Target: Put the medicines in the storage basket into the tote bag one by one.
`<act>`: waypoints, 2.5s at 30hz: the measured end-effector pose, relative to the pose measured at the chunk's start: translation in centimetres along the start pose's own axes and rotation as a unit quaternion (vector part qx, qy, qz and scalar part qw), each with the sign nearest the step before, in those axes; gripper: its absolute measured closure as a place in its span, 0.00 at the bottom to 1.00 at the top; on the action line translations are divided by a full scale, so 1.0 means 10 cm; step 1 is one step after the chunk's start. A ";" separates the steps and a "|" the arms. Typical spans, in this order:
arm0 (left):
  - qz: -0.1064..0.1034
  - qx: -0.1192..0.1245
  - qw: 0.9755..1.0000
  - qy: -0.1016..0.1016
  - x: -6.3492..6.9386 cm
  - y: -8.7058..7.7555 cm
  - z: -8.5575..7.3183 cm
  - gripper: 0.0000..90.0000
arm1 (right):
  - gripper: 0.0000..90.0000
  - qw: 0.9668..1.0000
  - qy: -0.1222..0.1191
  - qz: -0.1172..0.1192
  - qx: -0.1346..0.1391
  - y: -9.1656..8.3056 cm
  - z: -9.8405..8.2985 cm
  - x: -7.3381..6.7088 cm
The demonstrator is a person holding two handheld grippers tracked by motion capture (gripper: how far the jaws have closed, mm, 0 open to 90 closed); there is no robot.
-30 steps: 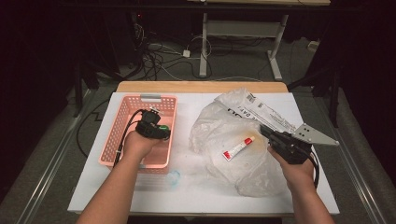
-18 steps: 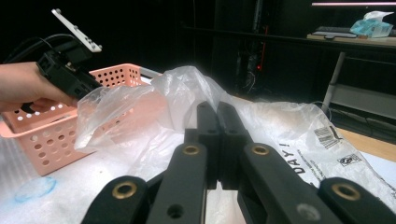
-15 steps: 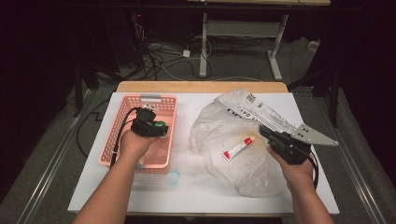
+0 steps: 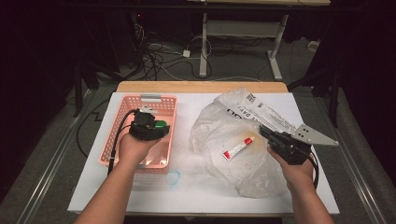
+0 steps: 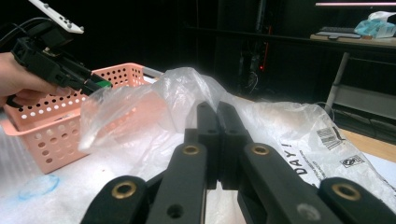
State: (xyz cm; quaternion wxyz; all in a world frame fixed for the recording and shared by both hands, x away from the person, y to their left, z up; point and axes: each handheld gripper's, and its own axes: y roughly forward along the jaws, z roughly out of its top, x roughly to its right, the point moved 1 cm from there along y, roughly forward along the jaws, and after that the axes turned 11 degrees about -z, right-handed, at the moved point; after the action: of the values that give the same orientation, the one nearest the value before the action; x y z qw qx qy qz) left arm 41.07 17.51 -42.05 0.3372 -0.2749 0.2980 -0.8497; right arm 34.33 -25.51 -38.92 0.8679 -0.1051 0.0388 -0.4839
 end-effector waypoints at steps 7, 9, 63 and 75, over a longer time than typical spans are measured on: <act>-0.002 0.032 0.999 0.006 0.06 -0.14 -0.08 0.55 | 1.00 1.000 -0.003 0.001 0.001 0.00 0.00 0.00; 0.001 0.042 0.999 0.012 0.10 -0.18 -0.12 0.55 | 1.00 1.000 -0.002 0.001 -0.002 0.00 -0.01 0.00; -0.134 0.137 0.974 0.120 1.13 -0.28 -0.43 0.55 | 1.00 1.000 -0.007 0.003 -0.004 0.01 0.00 -0.04; -0.163 0.126 0.969 0.133 1.34 0.05 -0.22 0.55 | 1.00 1.000 -0.009 0.001 -0.009 0.02 -0.02 -0.04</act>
State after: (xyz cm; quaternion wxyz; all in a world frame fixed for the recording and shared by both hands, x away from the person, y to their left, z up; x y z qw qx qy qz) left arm 31.44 8.01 -40.36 0.1831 -0.1599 0.1816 -0.9528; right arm 34.24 -25.10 -39.16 0.8677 -0.1170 0.0352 -0.4819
